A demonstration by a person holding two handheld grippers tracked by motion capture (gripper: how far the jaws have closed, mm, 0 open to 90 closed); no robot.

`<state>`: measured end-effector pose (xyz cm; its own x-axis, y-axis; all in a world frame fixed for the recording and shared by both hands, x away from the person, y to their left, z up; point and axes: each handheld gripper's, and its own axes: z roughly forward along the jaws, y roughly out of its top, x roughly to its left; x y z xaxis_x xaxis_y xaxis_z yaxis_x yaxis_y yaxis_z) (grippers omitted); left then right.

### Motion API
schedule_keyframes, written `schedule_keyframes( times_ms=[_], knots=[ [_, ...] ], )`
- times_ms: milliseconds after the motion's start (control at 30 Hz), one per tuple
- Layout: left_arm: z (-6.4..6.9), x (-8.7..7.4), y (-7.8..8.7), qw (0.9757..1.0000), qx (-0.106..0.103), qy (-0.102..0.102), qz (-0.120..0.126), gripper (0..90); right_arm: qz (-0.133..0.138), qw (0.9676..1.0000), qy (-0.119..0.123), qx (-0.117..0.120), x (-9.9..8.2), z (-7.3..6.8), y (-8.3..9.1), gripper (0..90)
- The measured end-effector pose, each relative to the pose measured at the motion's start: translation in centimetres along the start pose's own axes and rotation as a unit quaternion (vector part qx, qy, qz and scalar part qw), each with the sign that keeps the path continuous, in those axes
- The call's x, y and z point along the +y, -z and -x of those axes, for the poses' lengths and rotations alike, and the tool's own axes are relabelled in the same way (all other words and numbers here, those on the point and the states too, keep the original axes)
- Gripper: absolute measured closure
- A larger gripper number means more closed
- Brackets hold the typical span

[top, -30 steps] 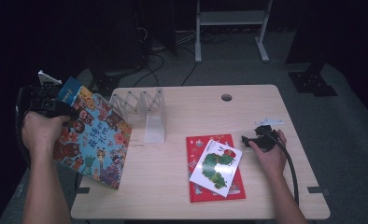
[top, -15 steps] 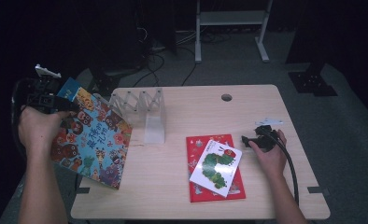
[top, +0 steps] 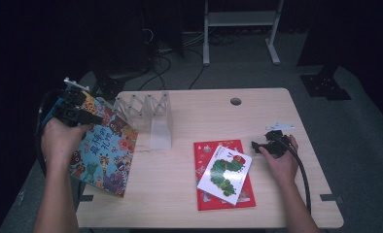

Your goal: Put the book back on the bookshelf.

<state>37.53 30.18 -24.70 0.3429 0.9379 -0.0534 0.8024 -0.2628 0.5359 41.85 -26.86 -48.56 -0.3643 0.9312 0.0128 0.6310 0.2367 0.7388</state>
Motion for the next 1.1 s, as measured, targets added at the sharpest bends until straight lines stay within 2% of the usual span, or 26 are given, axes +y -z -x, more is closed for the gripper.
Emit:
schedule_keyframes(
  times_ms=[133,367,667,933,1100],
  knots=[
    [1.1,-0.2,-1.4,0.9997,-0.015,-0.014,-0.014,89.8,0.0,1.0,0.0,0.0,0.0,0.0,0.0,15.8],
    [2.5,-0.7,-3.5,0.9982,-0.035,-0.032,-0.036,90.0,0.0,1.0,0.0,0.0,0.0,0.0,0.0,15.7],
    [3.7,-1.9,-6.3,0.9961,-0.059,-0.046,-0.046,89.1,0.0,1.0,0.001,0.0,0.0,0.0,0.0,15.7],
    [5.1,-3.3,-9.3,0.9931,-0.087,-0.06,-0.052,84.7,0.0,1.0,0.001,0.0,0.0,0.0,0.0,15.8],
    [6.0,-4.3,-11.1,0.9911,-0.098,-0.073,-0.052,81.4,0.0,1.0,0.001,0.0,0.0,0.0,0.0,15.8]
  ],
)
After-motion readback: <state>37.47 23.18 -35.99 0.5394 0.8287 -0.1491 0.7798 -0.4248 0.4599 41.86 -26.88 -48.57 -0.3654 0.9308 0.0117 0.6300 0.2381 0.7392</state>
